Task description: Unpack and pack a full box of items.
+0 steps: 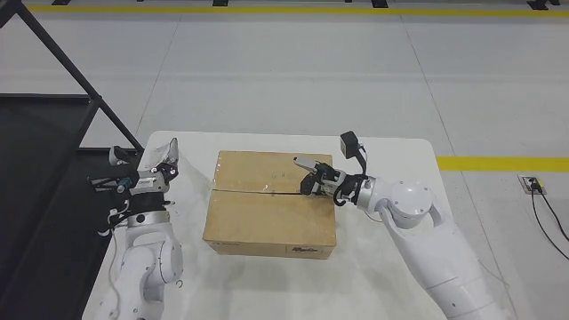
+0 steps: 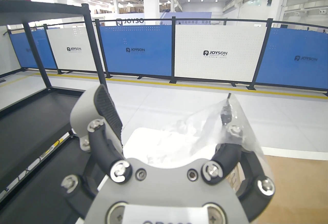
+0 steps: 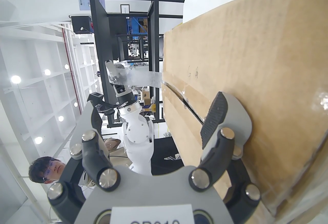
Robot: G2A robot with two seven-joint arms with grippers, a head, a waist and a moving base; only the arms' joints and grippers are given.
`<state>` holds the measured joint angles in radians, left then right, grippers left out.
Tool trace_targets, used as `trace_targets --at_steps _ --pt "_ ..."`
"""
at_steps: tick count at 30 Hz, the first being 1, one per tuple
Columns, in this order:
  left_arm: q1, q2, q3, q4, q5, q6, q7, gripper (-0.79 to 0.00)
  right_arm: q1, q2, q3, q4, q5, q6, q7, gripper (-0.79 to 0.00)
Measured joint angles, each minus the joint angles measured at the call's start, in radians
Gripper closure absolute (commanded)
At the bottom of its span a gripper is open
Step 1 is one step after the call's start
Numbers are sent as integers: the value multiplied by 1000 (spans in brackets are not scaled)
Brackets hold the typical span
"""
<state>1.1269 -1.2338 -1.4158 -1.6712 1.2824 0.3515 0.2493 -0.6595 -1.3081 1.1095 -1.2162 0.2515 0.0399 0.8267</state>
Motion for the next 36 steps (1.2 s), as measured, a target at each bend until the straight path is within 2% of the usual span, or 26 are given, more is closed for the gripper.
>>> trace_targets --at_steps 6,14,36 --pt "6 -5 14 -56 35 -10 -41 -785 -3 1 -1 -3 0 -2 2 -785" --pt "4 -15 60 -86 84 -34 -90 -785 -16 3 8 -20 5 -9 -15 -785" --pt "-50 -48 195 -47 213 -78 -202 -785 -87 30 71 -115 -19 62 -4 -785"
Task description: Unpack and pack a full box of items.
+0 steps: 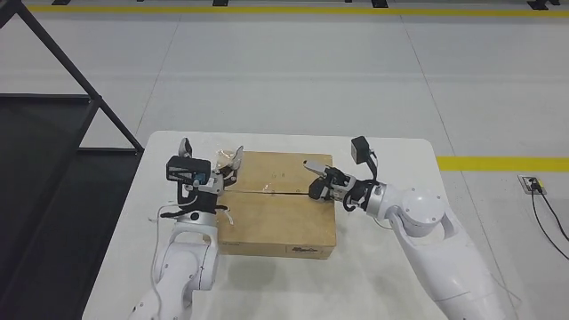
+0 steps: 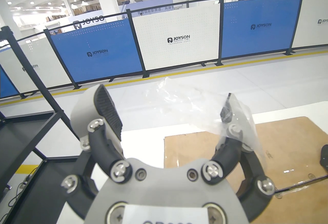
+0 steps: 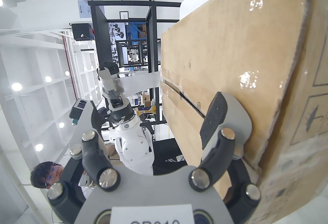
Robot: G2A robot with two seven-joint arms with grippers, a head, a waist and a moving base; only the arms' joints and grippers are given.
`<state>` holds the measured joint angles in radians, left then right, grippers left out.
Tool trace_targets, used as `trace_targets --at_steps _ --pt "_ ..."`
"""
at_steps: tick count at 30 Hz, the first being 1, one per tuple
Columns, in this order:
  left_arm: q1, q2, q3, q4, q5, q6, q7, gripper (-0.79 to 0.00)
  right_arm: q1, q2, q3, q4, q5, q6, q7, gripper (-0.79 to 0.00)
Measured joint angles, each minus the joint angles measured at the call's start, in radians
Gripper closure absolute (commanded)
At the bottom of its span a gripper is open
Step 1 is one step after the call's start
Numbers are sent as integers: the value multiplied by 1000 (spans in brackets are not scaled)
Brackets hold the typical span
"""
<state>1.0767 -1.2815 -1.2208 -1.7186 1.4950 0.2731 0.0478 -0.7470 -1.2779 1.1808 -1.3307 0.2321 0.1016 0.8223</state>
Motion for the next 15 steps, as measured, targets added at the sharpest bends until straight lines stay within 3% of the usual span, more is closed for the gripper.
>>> trace_targets --at_steps 15 --pt "-31 -29 111 61 83 -34 -23 -785 -6 5 4 13 16 -9 -1 -785"
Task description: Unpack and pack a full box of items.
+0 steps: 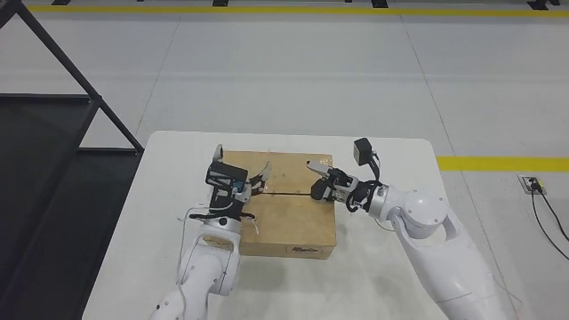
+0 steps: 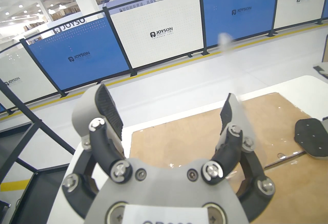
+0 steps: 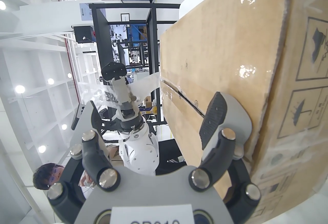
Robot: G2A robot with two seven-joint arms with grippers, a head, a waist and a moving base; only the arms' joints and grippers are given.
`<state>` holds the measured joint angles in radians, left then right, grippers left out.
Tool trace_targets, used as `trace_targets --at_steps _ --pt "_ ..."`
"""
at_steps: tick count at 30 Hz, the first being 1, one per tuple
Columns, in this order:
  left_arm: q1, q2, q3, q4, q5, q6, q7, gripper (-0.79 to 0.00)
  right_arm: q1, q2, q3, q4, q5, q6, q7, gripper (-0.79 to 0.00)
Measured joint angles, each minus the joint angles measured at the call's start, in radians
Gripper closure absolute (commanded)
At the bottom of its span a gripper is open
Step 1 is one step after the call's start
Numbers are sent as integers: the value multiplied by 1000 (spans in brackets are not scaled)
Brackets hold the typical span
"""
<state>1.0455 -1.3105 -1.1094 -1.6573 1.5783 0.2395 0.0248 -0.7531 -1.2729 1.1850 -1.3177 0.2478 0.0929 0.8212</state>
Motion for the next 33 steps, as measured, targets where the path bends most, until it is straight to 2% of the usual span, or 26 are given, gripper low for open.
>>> trace_targets --at_steps 11,16,19,26,29,33 --pt "-5 -21 57 25 50 -3 0 -785 2 2 -2 10 10 -11 1 -785" --pt "11 -24 32 -14 28 8 20 -785 3 3 -3 13 14 -17 0 -785" --pt "37 -20 -31 -74 -10 17 32 -785 7 4 -2 13 14 -17 3 -785" --pt "145 0 -256 -234 -137 -18 36 -785 28 7 -8 11 -5 6 22 -785" --pt "189 6 -344 -266 -188 -25 39 -785 47 6 -21 17 -12 23 31 -785" --pt "218 12 -432 -254 -243 -57 3 -785 69 3 -36 22 -16 32 29 -785"
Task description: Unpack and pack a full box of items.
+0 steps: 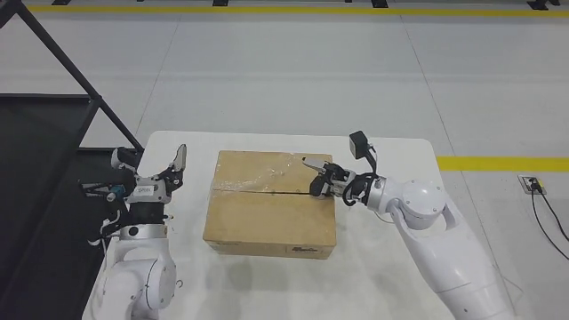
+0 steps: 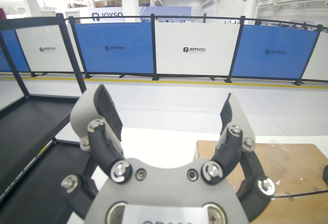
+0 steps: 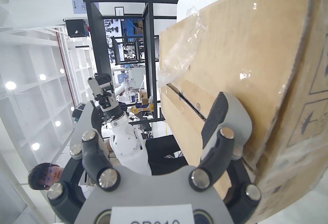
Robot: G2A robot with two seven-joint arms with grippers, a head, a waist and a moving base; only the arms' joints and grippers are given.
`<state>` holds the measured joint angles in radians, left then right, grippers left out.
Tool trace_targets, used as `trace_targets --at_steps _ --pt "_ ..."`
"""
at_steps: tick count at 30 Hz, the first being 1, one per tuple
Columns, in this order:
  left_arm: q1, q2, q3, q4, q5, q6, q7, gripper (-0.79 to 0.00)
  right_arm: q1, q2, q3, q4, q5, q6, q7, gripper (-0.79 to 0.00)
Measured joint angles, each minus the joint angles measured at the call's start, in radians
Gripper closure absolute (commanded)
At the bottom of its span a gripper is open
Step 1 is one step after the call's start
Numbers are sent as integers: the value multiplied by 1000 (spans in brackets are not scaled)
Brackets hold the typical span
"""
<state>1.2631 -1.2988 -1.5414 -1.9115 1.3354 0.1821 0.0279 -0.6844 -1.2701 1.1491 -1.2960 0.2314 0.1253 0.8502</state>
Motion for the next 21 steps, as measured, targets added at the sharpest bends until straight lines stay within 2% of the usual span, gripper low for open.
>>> trace_targets --at_steps 4,7,10,14,17,19,21 --pt "-10 9 -38 40 -19 -94 -85 -785 11 -1 -8 9 1 0 1 -785" --pt "-36 19 -57 71 -54 -245 -165 -785 13 -1 -9 13 2 -6 3 -785" --pt "-80 26 -66 101 -162 -400 -265 -785 5 2 -6 4 -3 -16 9 -785" --pt "-165 41 -70 166 -299 -589 -491 -785 -14 8 6 -20 -16 -29 19 -785" --pt "-185 45 -71 178 -358 -610 -657 -785 -34 14 16 -46 -33 -51 25 -785" --pt "-184 45 -72 177 -349 -607 -670 -785 -49 19 21 -70 -54 -70 28 -785" --pt "-183 44 -72 177 -346 -607 -612 -785 -62 22 25 -87 -70 -79 29 -785"
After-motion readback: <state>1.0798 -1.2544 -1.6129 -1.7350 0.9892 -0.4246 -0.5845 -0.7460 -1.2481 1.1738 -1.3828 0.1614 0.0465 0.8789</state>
